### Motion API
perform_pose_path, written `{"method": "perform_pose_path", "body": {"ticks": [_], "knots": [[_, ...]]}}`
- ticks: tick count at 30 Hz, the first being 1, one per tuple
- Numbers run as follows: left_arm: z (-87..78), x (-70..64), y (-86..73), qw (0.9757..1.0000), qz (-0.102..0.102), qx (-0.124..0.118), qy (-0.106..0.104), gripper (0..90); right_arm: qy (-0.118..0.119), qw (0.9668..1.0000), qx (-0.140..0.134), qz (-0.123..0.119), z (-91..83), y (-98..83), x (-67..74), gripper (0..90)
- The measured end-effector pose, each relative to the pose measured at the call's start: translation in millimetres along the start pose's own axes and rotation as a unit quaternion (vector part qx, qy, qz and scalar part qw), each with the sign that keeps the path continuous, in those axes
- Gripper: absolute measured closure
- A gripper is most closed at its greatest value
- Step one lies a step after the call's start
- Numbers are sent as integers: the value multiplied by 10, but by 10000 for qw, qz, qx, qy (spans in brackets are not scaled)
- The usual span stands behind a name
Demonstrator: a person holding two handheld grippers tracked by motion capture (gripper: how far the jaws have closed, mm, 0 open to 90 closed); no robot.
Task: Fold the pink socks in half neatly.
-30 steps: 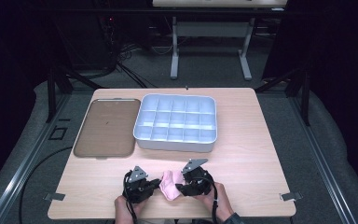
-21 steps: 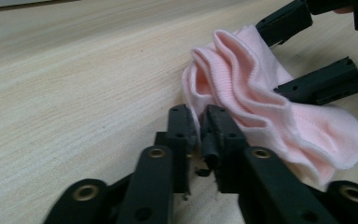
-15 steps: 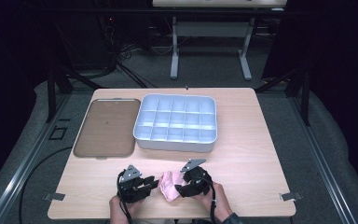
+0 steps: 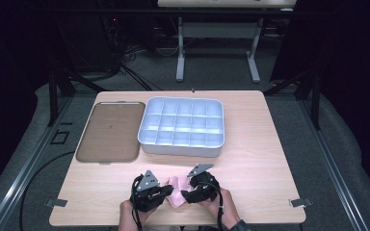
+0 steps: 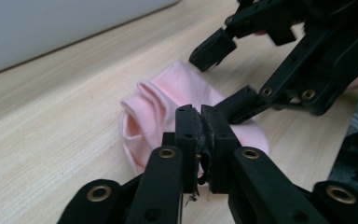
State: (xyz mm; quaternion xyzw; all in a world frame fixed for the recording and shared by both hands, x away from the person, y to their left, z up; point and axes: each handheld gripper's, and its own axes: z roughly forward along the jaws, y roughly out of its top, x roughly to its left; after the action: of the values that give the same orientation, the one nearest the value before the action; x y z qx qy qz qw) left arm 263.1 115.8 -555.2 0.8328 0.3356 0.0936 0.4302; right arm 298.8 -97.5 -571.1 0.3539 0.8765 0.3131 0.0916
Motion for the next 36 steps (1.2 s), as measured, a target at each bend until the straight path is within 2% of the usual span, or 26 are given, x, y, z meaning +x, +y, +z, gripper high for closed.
{"method": "perform_pose_path", "body": {"ticks": [3, 6, 13, 14, 17, 21, 22, 26, 30, 31, 36], "knots": [[49, 31, -35, 9996, 87, 216, 133, 887, 59, 10000, 21, -13, -11, -4, -4, 348], [99, 61, -92, 9994, 36, 282, 201, 893, 136, 9999, -1, 72, -14, -8, 2, 380], [144, 91, -122, 9997, -55, 171, 146, 896, 200, 9997, -34, 151, -46, -42, -3, 468], [148, 103, -122, 9998, -21, 171, 140, 896, 209, 9996, -80, 149, -45, -50, -7, 480], [162, 110, -125, 9998, -70, 139, 115, 896, 257, 9993, -40, 269, -68, -63, -18, 522], [176, 103, -118, 9998, 12, 164, 127, 896, 351, 9985, -43, 415, -83, -77, -30, 572], [177, 103, -116, 9998, 33, 175, 123, 897, 297, 9987, -14, 413, -89, -77, -36, 585], [200, 87, -116, 9998, -17, 134, 128, 898, 439, 9976, -48, 530, -88, -88, -60, 678], [220, 82, -108, 9998, 73, 152, 115, 898, 560, 9968, -11, 575, -92, -103, -92, 751], [225, 79, -105, 9998, 78, 170, 99, 898, 675, 9956, -80, 650, -83, -114, -93, 767], [254, 75, -97, 9998, 74, 142, 102, 898, 743, 9944, -143, 736, -85, -141, -108, 828]]}}
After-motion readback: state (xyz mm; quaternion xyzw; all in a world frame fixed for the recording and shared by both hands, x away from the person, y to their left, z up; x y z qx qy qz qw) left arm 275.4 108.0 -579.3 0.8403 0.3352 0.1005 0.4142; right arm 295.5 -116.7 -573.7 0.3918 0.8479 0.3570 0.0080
